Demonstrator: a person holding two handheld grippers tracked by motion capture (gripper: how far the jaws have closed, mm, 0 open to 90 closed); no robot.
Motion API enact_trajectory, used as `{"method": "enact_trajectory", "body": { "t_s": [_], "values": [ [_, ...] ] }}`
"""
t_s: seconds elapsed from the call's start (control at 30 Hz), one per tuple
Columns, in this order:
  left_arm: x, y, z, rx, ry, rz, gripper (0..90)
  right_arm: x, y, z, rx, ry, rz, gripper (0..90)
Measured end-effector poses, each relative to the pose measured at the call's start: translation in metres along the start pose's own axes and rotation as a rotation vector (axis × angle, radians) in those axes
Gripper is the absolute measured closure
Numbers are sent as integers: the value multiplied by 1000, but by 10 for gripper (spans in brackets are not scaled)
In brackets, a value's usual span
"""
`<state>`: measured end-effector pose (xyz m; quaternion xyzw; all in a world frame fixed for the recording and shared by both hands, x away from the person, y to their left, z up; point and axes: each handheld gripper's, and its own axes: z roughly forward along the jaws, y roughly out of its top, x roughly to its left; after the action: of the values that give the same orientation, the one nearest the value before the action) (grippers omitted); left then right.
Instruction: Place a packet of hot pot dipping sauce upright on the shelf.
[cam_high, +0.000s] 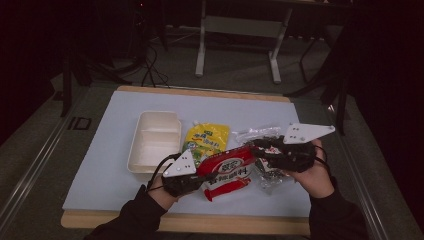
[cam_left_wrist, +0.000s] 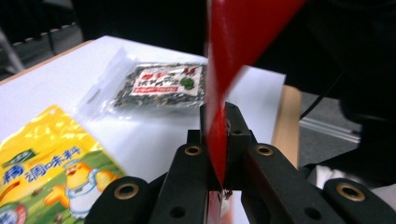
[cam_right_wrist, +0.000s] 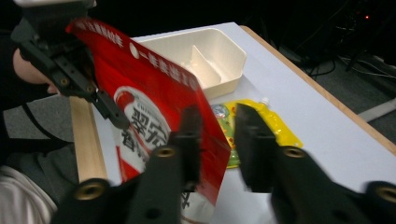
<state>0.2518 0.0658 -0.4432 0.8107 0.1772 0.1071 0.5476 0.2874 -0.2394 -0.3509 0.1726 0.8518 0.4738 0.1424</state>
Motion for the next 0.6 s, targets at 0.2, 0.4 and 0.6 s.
{"method": "enact_trajectory", "body": {
  "t_s": [0.2,0.4,0.6],
  "values": [
    [15,14,-14,-17,-2,2,900,-5,-18,-2,-47,-13,43,466],
    [29,31,-33,-31,44,71,900,-10,-40,-3,-76,15,119,246],
    [50,40,-50,-26,74,97,900,-14,-61,1,-100,33,169,182]
  ]
}}
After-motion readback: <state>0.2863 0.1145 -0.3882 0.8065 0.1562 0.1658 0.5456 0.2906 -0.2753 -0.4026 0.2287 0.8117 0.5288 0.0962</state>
